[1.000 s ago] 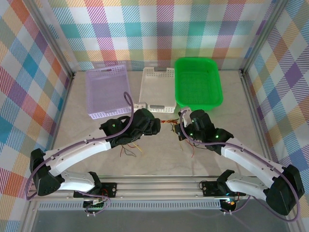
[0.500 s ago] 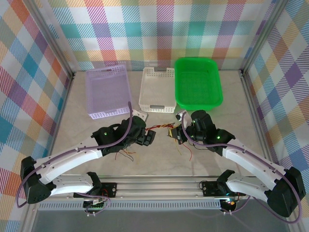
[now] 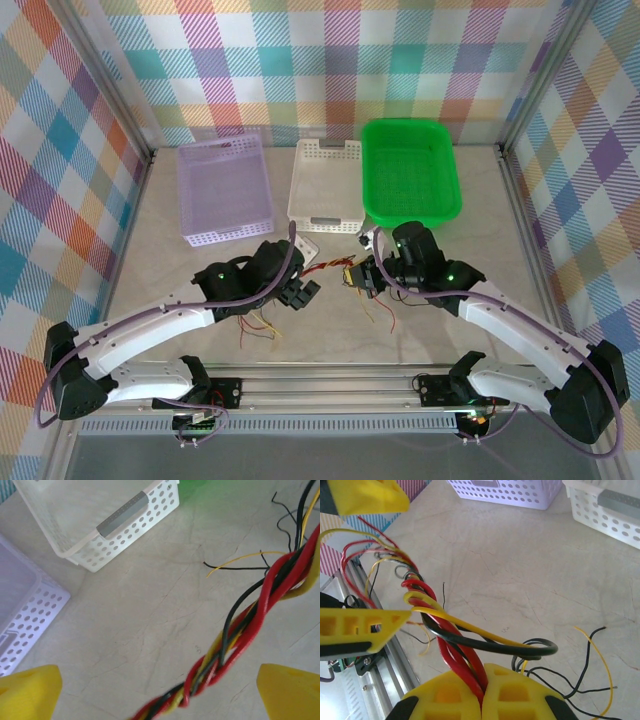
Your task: Untangle the cables
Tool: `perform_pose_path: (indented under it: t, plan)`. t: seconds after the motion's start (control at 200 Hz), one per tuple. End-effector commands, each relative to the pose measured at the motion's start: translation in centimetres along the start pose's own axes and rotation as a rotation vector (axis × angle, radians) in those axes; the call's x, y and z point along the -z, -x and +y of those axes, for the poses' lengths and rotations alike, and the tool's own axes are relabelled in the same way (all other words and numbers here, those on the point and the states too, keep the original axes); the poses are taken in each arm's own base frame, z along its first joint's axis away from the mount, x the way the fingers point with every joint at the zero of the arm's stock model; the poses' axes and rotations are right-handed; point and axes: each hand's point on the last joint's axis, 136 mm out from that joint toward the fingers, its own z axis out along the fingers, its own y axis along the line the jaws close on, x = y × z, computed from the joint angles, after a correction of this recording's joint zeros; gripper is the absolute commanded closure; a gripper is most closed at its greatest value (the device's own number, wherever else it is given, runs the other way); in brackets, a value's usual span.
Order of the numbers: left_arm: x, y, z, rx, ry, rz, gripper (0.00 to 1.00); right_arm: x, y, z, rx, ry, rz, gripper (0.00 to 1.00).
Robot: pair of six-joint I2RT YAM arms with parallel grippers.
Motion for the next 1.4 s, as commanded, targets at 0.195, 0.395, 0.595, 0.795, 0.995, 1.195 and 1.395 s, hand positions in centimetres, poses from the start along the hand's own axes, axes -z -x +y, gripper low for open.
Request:
perform_pose_path:
  t: [0.195, 0.395, 0.595, 0.795, 0.995, 1.195, 1.395]
  plan:
    - [-0.5, -1.1, 0.5, -0.113, 0.011, 0.023, 0.07, 0.6, 1.1, 2.1, 0.028, 0.087, 0.014, 1.00]
    - [0.0, -0.9, 1.0, -0.071, 0.018, 0.022, 0.33, 0.8, 1.3, 1.5, 0.026, 0.043, 0.007, 1.00]
    - [0.4, -1.3, 1.0, -0.048, -0.011, 0.007, 0.51, 0.9, 1.6, 1.7, 0.024, 0.049, -0.005, 1.00]
    - [0.4, -1.3, 1.0, -0.008, -0.041, 0.003, 0.62, 1.4, 2.1, 2.2, 0.029, 0.068, -0.019, 1.00]
    - [-0.2, -1.5, 0.3, 0.018, -0.082, 0.029, 0.70, 1.9, 2.4, 2.5, 0.029, 0.076, -0.028, 1.00]
    - [-1.0, -1.5, -0.2, 0.043, -0.109, 0.060, 1.00, 2.1, 2.5, 2.5, 0.023, 0.074, -0.033, 1.00]
    - [-1.2, -0.5, 0.3, 0.151, -0.109, 0.023, 1.00, 2.3, 2.5, 2.0, -0.006, 0.054, -0.032, 1.00]
